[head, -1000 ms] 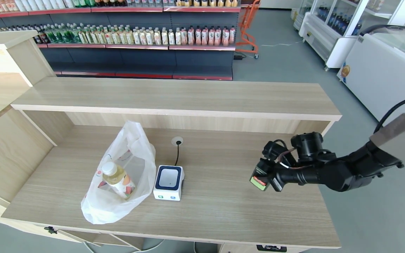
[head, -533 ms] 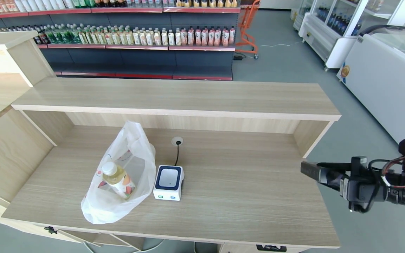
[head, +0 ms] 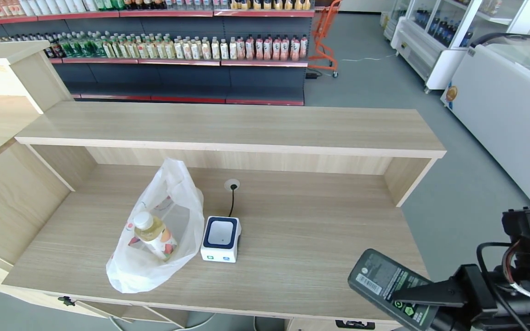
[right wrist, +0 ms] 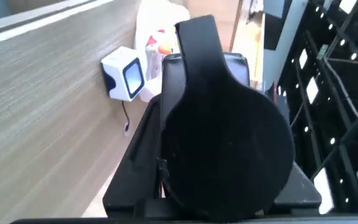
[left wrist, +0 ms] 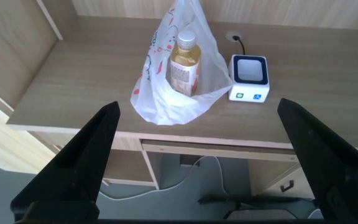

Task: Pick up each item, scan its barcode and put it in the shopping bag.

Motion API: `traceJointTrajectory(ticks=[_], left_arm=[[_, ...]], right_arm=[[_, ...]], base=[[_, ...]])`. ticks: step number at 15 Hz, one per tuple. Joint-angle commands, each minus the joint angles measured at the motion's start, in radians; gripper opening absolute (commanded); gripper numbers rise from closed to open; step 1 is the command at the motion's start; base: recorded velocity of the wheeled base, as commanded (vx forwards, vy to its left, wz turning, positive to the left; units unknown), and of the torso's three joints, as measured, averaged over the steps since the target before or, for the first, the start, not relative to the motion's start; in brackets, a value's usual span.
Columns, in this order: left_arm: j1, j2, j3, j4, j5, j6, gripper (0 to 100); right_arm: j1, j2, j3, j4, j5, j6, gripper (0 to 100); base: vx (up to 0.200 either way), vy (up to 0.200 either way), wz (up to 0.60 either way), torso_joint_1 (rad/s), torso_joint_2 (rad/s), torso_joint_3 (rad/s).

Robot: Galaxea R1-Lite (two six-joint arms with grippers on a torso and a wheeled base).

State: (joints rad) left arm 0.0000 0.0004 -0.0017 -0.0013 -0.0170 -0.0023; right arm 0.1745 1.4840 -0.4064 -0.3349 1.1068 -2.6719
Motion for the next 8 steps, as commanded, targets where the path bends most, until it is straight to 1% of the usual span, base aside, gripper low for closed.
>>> traceJointTrajectory(ticks=[1, 2, 3, 5, 8], left_arm=[[0.0, 0.0, 0.0, 0.0, 0.0, -0.001, 100], [0.0, 0.0, 0.0, 0.0, 0.0, -0.001, 100], [0.0, 0.0, 0.0, 0.0, 0.0, -0.001, 100], [0.0, 0.0, 0.0, 0.0, 0.0, -0.001, 100], [0.0, 0.0, 0.0, 0.0, 0.0, -0.001, 100]], right_arm=[[0.117, -0.054, 0.004, 0.066, 0.005, -0.06, 0], [0.161, -0.071, 0.018, 0.105, 0.005, -0.103, 0], [0.161, -0.074, 0.02, 0.106, 0.005, -0.106, 0], [0.175, -0.105, 0.043, 0.125, 0.007, -0.154, 0], [0.174, -0.111, 0.055, 0.128, 0.008, -0.167, 0]], base=[[0.0, 0.0, 0.0, 0.0, 0.0, 0.0], [0.0, 0.0, 0.0, 0.0, 0.0, 0.0], [0.0, 0.0, 0.0, 0.0, 0.0, 0.0], [0.0, 0.0, 0.0, 0.0, 0.0, 0.0], [0.0, 0.0, 0.0, 0.0, 0.0, 0.0]])
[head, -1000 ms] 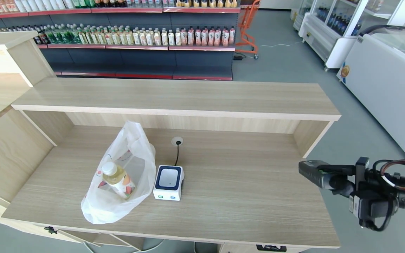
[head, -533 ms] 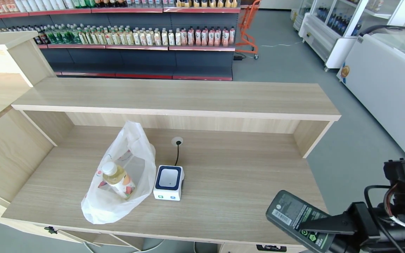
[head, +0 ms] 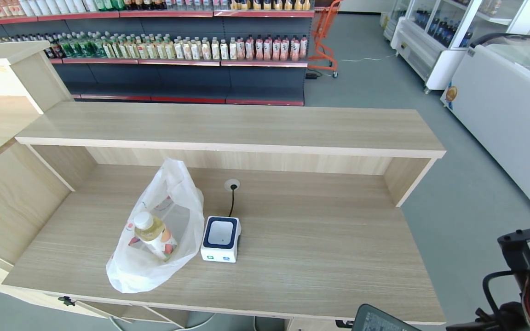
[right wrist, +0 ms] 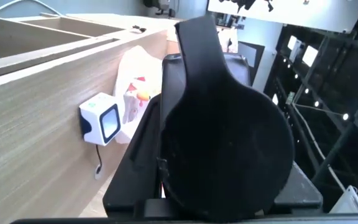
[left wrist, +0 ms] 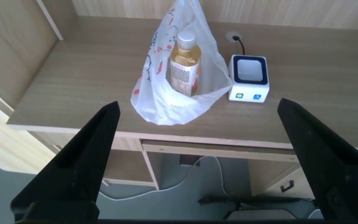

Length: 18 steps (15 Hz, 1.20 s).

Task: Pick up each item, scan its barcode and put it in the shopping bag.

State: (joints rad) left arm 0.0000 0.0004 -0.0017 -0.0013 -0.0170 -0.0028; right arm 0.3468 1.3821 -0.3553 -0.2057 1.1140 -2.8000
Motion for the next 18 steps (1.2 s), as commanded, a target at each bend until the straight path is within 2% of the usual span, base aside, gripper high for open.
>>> traceJointTrajectory(ticks=[1, 18], left_arm=[[0.0, 0.0, 0.0, 0.0, 0.0, 0.0, 100], [0.0, 0.0, 0.0, 0.0, 0.0, 0.0, 100]], right_arm=[[0.001, -0.009, 0.004, -0.001, 0.0, -0.046, 0], [-0.006, -0.008, -0.002, -0.004, 0.0, -0.026, 0]], base=[[0.0, 0.0, 0.0, 0.0, 0.0, 0.0], [0.0, 0.0, 0.0, 0.0, 0.0, 0.0]])
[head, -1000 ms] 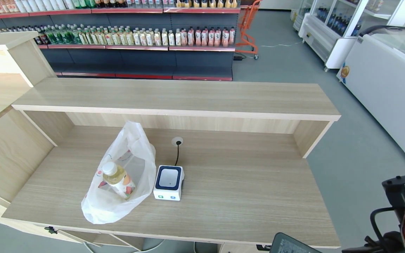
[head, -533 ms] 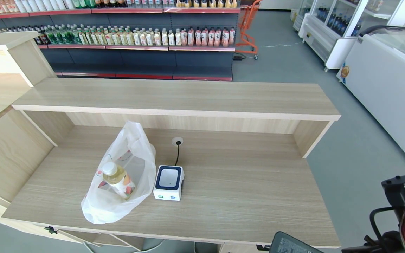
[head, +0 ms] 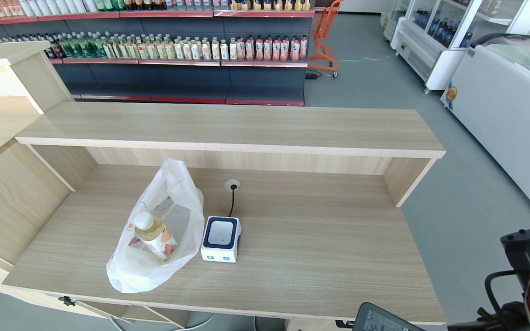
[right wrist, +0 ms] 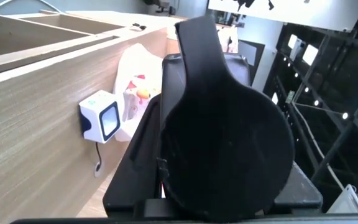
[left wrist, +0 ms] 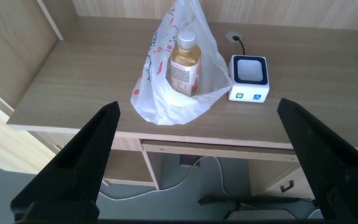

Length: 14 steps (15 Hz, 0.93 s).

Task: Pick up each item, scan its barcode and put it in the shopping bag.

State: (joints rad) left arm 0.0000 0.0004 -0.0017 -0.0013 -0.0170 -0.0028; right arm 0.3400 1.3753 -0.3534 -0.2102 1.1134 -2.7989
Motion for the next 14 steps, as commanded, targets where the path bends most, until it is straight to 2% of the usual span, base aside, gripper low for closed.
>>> traceJointTrajectory(ticks=[1, 2, 4, 5, 7, 8, 9, 10, 11, 12, 14], left_arm=[[0.0, 0.0, 0.0, 0.0, 0.0, 0.0, 100], [0.0, 0.0, 0.0, 0.0, 0.0, 0.0, 100], [0.0, 0.0, 0.0, 0.0, -0.001, 0.0, 100], [0.0, 0.0, 0.0, 0.0, 0.0, 0.0, 100], [0.0, 0.0, 0.0, 0.0, 0.0, 0.0, 100], [0.0, 0.0, 0.0, 0.0, 0.0, 0.0, 100], [0.0, 0.0, 0.0, 0.0, 0.0, 0.0, 100], [0.0, 0.0, 0.0, 0.0, 0.0, 0.0, 100], [0.0, 0.0, 0.0, 0.0, 0.0, 0.0, 100], [0.0, 0.0, 0.0, 0.0, 0.0, 0.0, 100], [0.0, 0.0, 0.0, 0.0, 0.0, 0.0, 100]], right_arm=[[-0.006, 0.001, -0.01, -0.001, -0.001, 0.024, 0], [-0.108, 0.018, -0.025, -0.008, -0.006, 0.205, 0], [-0.441, -0.028, -0.035, -0.009, -0.009, 0.529, 0], [-0.544, -0.041, -0.065, -0.006, -0.001, 0.588, 0], [-0.575, -0.039, -0.068, 0.158, 0.034, 0.751, 0], [-0.572, -0.045, -0.088, 0.175, 0.034, 0.822, 0], [-0.575, -0.05, -0.088, 0.175, 0.034, 0.983, 0], [-0.578, -0.055, -0.085, 0.173, 0.034, 1.053, 0], [-0.585, -0.064, -0.113, 0.164, 0.031, 1.243, 0], [-0.585, -0.064, -0.145, 0.155, 0.031, 1.346, 0], [-0.589, -0.065, -0.234, 0.147, -0.009, 1.768, 0]], base=[[0.0, 0.0, 0.0, 0.0, 0.0, 0.0], [0.0, 0.0, 0.0, 0.0, 0.0, 0.0], [0.0, 0.0, 0.0, 0.0, 0.0, 0.0], [0.0, 0.0, 0.0, 0.0, 0.0, 0.0], [0.0, 0.0, 0.0, 0.0, 0.0, 0.0], [0.0, 0.0, 0.0, 0.0, 0.0, 0.0], [0.0, 0.0, 0.0, 0.0, 0.0, 0.0], [0.0, 0.0, 0.0, 0.0, 0.0, 0.0], [0.0, 0.0, 0.0, 0.0, 0.0, 0.0], [0.0, 0.0, 0.0, 0.0, 0.0, 0.0], [0.0, 0.0, 0.0, 0.0, 0.0, 0.0]])
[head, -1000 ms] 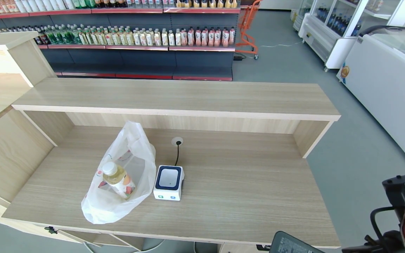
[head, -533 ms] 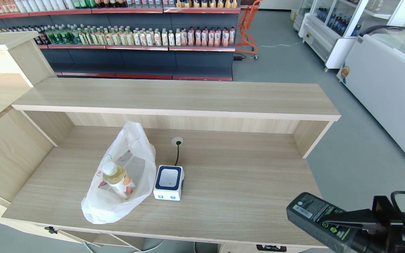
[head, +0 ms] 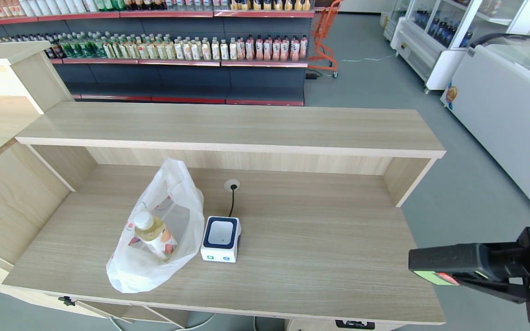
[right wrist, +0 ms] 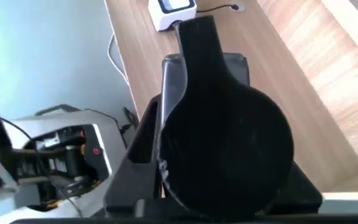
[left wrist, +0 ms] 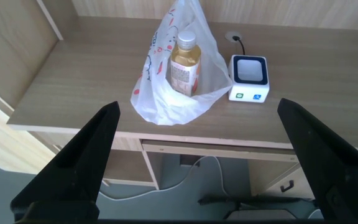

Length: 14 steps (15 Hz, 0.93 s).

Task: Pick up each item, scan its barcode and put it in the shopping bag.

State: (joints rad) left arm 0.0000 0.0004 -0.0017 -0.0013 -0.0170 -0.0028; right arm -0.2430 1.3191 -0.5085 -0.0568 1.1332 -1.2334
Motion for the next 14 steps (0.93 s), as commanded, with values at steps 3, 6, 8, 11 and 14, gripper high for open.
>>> traceJointTrajectory(ticks=[3, 6, 8, 11, 14], left_arm=[[0.0, 0.0, 0.0, 0.0, 0.0, 0.0, 100], [0.0, 0.0, 0.0, 0.0, 0.0, 0.0, 100], [0.0, 0.0, 0.0, 0.0, 0.0, 0.0, 100], [0.0, 0.0, 0.0, 0.0, 0.0, 0.0, 100], [0.0, 0.0, 0.0, 0.0, 0.0, 0.0, 100]], right_arm=[[0.077, 0.015, -0.133, -0.043, -0.322, 0.89, 0], [0.151, 0.006, -0.082, -0.164, -0.423, 1.422, 0], [0.174, -0.012, -0.053, -0.166, -0.455, 1.531, 0], [0.234, -0.072, -0.005, -0.161, -0.457, 1.6, 0], [0.249, -0.115, 0.033, -0.158, -0.457, 1.611, 0]], base=[[0.0, 0.0, 0.0, 0.0, 0.0, 0.0], [0.0, 0.0, 0.0, 0.0, 0.0, 0.0], [0.0, 0.0, 0.0, 0.0, 0.0, 0.0], [0.0, 0.0, 0.0, 0.0, 0.0, 0.0], [0.0, 0.0, 0.0, 0.0, 0.0, 0.0]])
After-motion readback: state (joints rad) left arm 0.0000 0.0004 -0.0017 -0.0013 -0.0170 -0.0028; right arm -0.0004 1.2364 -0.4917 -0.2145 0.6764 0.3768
